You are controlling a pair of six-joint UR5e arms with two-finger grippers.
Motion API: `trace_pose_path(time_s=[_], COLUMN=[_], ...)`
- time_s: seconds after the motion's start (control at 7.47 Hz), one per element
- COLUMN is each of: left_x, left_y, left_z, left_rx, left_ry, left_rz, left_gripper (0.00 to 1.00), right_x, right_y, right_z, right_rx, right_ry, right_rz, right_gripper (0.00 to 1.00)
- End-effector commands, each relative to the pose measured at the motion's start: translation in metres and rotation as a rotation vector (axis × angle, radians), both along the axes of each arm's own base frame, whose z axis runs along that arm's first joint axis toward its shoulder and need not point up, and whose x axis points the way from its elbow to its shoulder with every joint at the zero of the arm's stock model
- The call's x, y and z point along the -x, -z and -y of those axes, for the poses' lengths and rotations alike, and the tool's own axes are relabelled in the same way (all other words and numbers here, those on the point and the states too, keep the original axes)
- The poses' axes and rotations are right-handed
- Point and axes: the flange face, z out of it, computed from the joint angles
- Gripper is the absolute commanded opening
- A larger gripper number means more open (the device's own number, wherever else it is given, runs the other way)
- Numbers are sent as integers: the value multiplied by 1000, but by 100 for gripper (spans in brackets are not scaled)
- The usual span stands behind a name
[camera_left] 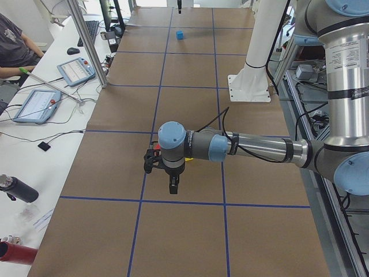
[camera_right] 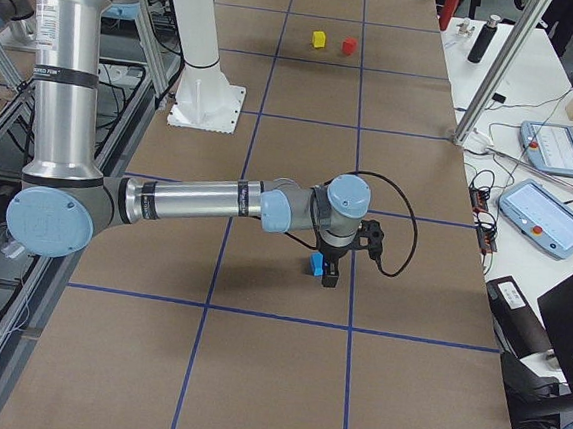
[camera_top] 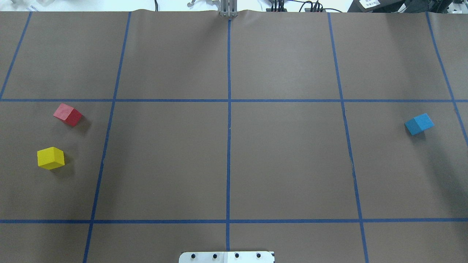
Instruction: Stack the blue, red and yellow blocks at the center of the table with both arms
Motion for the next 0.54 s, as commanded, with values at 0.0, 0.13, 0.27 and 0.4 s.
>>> trace_pose_path(time_s=[0.0,0.13,0.27,0.4], left_x=[0,0,0,0], left_y=[-2,-4,-4,-4], left_z=[0,-1,-1,-1], left_rx=[6,12,14,12], left_ry=[3,3,4,4], left_rz=[-1,0,0,-1], left_gripper=[100,100,100,100], right_x=[-1,0,9,27], right_y=[3,3,5,3], right_z=[-12,-14,-14,-18], right_rx=[-10,-9,-41,-35], right_ry=[-1,2,21,36], right_rz=[4,11,16,10], right_gripper=[100,100,100,100])
